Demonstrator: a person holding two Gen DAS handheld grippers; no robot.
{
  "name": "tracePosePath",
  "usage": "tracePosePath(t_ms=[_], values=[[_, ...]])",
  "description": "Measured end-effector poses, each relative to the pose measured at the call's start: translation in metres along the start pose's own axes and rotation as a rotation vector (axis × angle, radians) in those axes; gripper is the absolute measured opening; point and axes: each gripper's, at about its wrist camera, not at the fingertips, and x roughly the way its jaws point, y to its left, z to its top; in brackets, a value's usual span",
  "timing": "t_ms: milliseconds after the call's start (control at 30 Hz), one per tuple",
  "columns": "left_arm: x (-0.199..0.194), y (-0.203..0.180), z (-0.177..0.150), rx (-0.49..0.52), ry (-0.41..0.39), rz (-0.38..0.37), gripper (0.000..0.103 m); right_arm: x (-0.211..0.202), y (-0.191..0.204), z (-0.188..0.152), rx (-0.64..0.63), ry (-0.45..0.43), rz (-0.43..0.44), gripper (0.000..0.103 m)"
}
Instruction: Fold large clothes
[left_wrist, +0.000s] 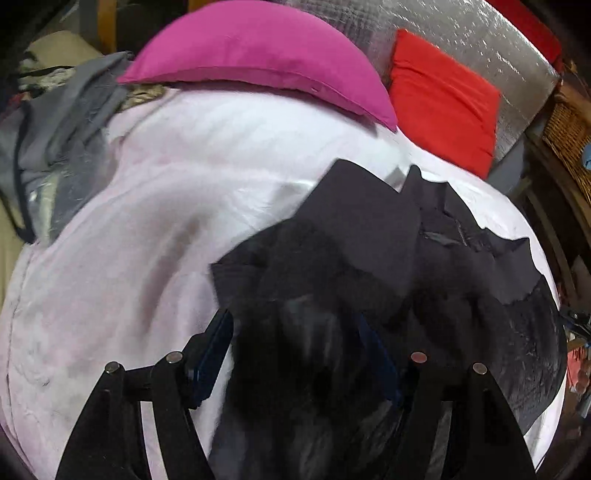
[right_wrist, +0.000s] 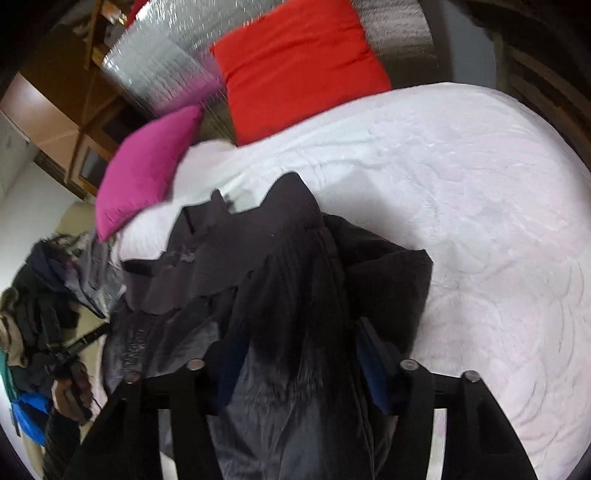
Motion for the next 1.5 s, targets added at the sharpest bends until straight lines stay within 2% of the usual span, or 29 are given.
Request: tracePosePath(t_ms=[33,67,100,133,233,333,400,467,533,633,667,733,800,833,867,900,933,967,1000,1067,1133,1200,1233,1267,1333,1400,1433,1500], values=[[0.004,-0.004,0.001,0.010,0.001,0.011,0.064,0.005,0.002,0.001,-0.010,0.017,-0.009,0.045],[0.008,-0.009,0.001,0.030,0.007,0.039,0.042,0.010,0.005,0.002,-0.025,0.038,-0.027,0.030],[0.013,-0.011,0.000,0.048,0.023,0.061,0.030,0.012,0.007,0.002,-0.045,0.043,-0.052,0.014],[0.015,-0.012,0.001,0.052,0.032,0.056,0.017,0.011,0.012,0.001,-0.080,0.043,-0.082,0.010],[-0.001,-0.013,0.002,0.050,-0.055,0.063,0.011,-0.011,0.025,0.003,-0.141,-0.027,-0.137,0.008],[-0.021,-0.010,0.003,0.023,-0.153,0.043,0.011,-0.035,0.036,0.006,-0.174,-0.119,-0.171,0.007],[-0.021,-0.009,0.003,0.009,-0.178,0.048,0.011,-0.037,0.036,0.003,-0.181,-0.159,-0.203,0.007],[0.001,-0.010,0.000,0.016,-0.131,0.073,0.011,-0.017,0.020,0.000,-0.135,-0.135,-0.241,0.007],[0.030,-0.013,-0.005,0.026,-0.065,0.105,0.011,0.010,0.004,-0.007,-0.093,-0.076,-0.260,0.007],[0.035,-0.015,-0.004,0.026,-0.055,0.135,0.012,0.019,0.002,-0.012,-0.078,-0.082,-0.278,0.008],[0.032,-0.015,-0.002,0.013,-0.054,0.138,0.014,0.017,0.001,-0.012,-0.061,-0.090,-0.270,0.011],[0.021,-0.016,0.001,0.007,-0.071,0.154,0.022,0.009,-0.002,-0.009,-0.017,-0.087,-0.244,0.016],[-0.002,-0.016,0.002,-0.001,-0.124,0.152,0.027,-0.006,0.000,-0.008,-0.010,-0.116,-0.245,0.022],[-0.022,-0.017,0.001,-0.008,-0.176,0.160,0.033,-0.017,0.003,-0.008,-0.012,-0.142,-0.256,0.024],[-0.038,-0.019,0.000,-0.013,-0.219,0.160,0.042,-0.026,0.004,-0.007,-0.005,-0.163,-0.258,0.032],[-0.054,-0.022,-0.002,-0.013,-0.262,0.157,0.048,-0.040,0.008,-0.008,0.015,-0.198,-0.230,0.045],[-0.066,-0.026,-0.004,-0.008,-0.296,0.153,0.060,-0.048,0.014,-0.008,0.026,-0.218,-0.206,0.058],[-0.082,-0.033,-0.006,0.006,-0.342,0.145,0.065,-0.059,0.022,-0.010,0.037,-0.253,-0.162,0.075],[-0.089,-0.035,-0.009,0.013,-0.367,0.139,0.067,-0.064,0.030,-0.012,0.035,-0.267,-0.126,0.076],[-0.103,-0.057,-0.015,0.049,-0.393,0.083,0.068,-0.063,0.050,-0.015,0.024,-0.231,0.034,0.076],[-0.098,-0.080,-0.022,0.080,-0.361,0.000,0.068,-0.047,0.065,-0.015,0.033,-0.160,0.162,0.076],[-0.081,-0.102,-0.028,0.107,-0.302,-0.077,0.068,-0.024,0.078,-0.019,0.038,-0.104,0.226,0.077],[-0.070,-0.111,-0.031,0.123,-0.284,-0.092,0.068,-0.011,0.081,-0.019,0.039,-0.075,0.252,0.077],[-0.062,-0.117,-0.034,0.133,-0.274,-0.091,0.068,0.004,0.081,-0.018,0.041,-0.050,0.263,0.077],[-0.024,-0.125,-0.034,0.140,-0.193,-0.049,0.068,0.023,0.069,-0.014,0.058,-0.037,0.226,0.077],[0.009,-0.120,-0.033,0.117,-0.108,0.020,0.068,0.038,0.038,-0.007,0.143,-0.024,0.142,0.074],[0.029,-0.110,-0.031,0.083,-0.066,0.042,0.070,0.042,0.015,-0.004,0.220,-0.033,0.133,0.070],[0.039,-0.102,-0.029,0.050,-0.068,0.033,0.070,0.040,-0.010,-0.002,0.279,-0.058,0.112,0.051]])
